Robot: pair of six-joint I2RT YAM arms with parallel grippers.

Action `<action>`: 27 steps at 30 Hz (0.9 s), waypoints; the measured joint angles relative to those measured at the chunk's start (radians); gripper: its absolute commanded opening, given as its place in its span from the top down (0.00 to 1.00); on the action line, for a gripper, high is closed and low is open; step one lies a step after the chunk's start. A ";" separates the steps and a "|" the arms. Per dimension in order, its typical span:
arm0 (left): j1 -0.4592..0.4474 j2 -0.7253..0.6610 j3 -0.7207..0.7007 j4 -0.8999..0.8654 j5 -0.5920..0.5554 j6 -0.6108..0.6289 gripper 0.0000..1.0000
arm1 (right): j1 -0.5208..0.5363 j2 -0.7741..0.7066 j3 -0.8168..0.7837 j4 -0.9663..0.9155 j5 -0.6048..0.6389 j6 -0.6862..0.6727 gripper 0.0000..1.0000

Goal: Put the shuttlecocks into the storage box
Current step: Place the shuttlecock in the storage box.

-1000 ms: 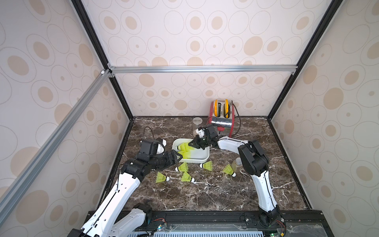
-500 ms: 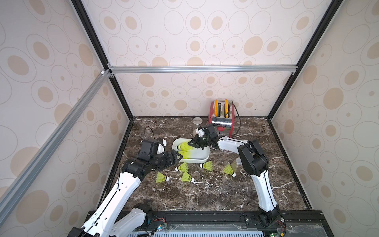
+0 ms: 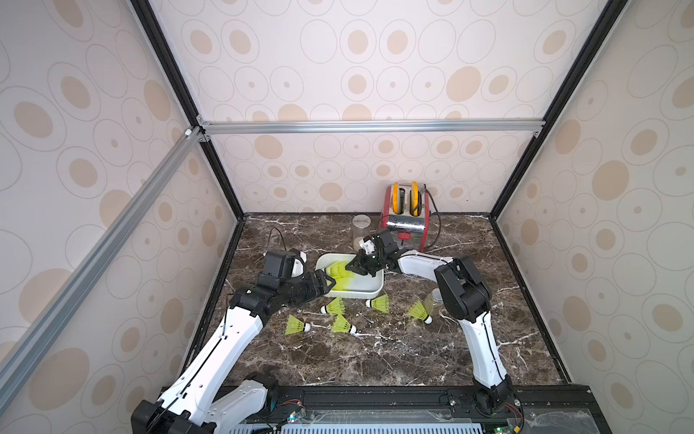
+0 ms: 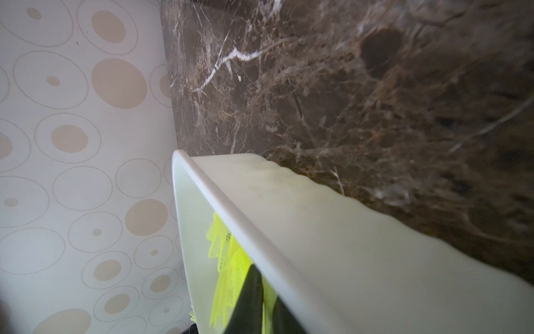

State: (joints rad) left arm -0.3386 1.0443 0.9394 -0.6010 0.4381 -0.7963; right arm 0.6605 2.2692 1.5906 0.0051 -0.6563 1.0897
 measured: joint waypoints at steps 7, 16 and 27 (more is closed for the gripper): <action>0.000 0.057 0.000 0.093 -0.060 -0.029 0.21 | 0.000 0.000 0.004 -0.037 -0.001 -0.018 0.77; 0.000 0.094 0.000 0.158 -0.078 -0.060 0.22 | -0.008 -0.001 0.004 -0.055 0.002 -0.033 0.71; 0.000 0.055 0.000 0.167 -0.076 -0.079 0.22 | -0.028 -0.075 0.021 -0.119 0.035 -0.050 0.64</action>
State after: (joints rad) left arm -0.3386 1.0996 0.9390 -0.4335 0.3626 -0.8753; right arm 0.6327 2.1941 1.6115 -0.1143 -0.6216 1.0393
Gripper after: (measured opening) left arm 0.784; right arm 0.334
